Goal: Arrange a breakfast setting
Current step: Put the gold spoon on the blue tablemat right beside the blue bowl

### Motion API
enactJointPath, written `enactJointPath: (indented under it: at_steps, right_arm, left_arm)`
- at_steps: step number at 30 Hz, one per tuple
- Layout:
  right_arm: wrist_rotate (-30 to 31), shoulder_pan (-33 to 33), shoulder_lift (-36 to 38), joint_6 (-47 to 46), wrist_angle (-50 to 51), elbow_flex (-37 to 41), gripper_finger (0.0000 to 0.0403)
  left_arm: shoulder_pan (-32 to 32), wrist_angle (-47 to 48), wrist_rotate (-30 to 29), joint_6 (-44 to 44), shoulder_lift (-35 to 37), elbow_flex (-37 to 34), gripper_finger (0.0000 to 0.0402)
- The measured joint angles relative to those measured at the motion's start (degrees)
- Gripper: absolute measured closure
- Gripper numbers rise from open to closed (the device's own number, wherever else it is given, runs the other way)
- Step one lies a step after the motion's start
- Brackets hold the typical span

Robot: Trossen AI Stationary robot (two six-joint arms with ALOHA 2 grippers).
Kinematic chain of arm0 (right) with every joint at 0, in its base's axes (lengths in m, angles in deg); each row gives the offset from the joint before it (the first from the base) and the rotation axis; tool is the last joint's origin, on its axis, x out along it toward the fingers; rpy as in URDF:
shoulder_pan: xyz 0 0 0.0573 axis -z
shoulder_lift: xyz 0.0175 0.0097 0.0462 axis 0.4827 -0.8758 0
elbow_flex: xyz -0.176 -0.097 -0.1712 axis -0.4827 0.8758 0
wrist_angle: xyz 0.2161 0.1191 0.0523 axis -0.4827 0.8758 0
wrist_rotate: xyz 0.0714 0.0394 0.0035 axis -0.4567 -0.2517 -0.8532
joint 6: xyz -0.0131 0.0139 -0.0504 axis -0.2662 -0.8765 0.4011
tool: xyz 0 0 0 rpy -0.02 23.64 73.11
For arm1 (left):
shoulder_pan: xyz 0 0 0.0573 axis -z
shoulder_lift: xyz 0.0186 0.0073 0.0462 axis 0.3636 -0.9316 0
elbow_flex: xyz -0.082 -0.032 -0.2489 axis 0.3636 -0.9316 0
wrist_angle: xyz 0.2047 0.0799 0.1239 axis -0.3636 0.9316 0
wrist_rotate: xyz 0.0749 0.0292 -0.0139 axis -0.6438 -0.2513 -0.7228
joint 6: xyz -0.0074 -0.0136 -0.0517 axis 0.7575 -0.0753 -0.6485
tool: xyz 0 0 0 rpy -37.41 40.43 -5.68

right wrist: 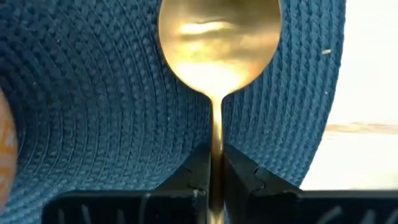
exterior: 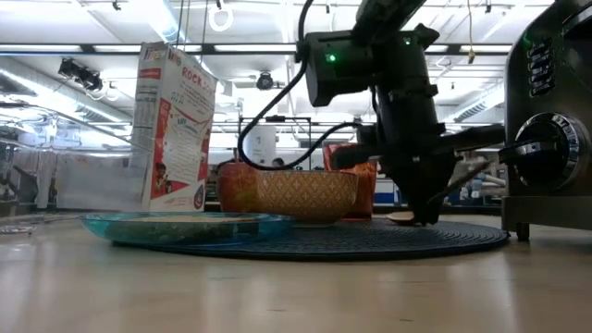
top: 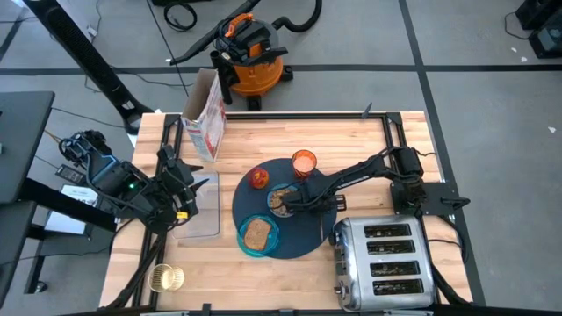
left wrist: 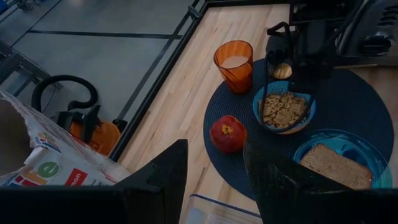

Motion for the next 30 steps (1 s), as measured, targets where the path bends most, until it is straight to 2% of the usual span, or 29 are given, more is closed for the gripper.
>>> enactJointPath:
  at_steps: [5,21,30]
  right_arm:
    - [0.9,0.1,0.0,0.0,-1.4,0.7,0.0378]
    - [4.3,1.5,0.0,0.0,-1.4,0.7,0.0363]
    - [5.0,1.6,0.0,0.0,-0.8,0.7,0.0341]
  left_arm:
    - [0.0,0.0,0.0,0.0,0.0,0.0,0.0237]
    - [0.0,0.0,0.0,0.0,0.0,0.0,0.0237]
    - [0.0,-0.3,-0.3,0.0,0.0,0.0,0.0237]
